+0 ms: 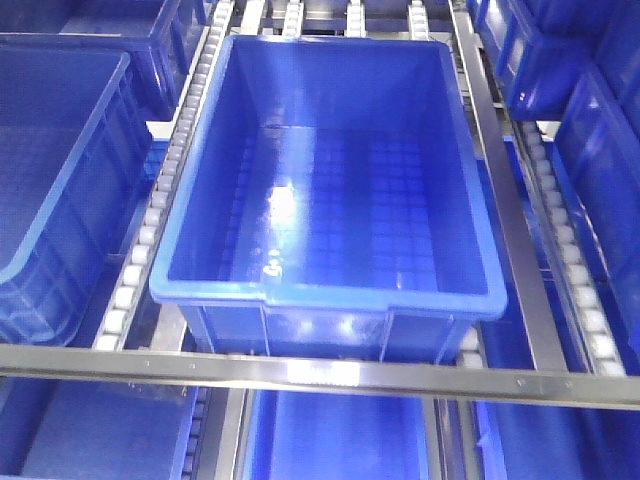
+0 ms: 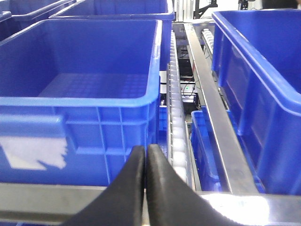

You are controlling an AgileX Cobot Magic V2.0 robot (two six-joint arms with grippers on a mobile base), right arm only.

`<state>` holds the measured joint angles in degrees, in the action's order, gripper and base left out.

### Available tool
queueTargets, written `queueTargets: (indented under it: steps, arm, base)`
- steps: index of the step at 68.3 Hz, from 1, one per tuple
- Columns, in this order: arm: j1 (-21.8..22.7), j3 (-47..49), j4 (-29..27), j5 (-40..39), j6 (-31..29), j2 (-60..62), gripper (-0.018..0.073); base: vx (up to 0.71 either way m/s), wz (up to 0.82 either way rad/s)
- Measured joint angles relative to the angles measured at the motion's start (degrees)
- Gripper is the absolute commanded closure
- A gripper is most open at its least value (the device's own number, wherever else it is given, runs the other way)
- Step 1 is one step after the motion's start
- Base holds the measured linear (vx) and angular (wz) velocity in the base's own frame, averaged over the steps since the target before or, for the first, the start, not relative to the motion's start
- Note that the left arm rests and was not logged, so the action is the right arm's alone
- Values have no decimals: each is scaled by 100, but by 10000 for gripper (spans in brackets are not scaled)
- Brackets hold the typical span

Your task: Pour parts from conveyor to right shelf

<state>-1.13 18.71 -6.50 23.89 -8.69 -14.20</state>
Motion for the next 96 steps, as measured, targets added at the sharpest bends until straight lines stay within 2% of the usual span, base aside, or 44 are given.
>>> queueTargets:
  steps: [96]
  arm:
    - [0,0,0,0,0,0,565]
  base:
    - [12,-2]
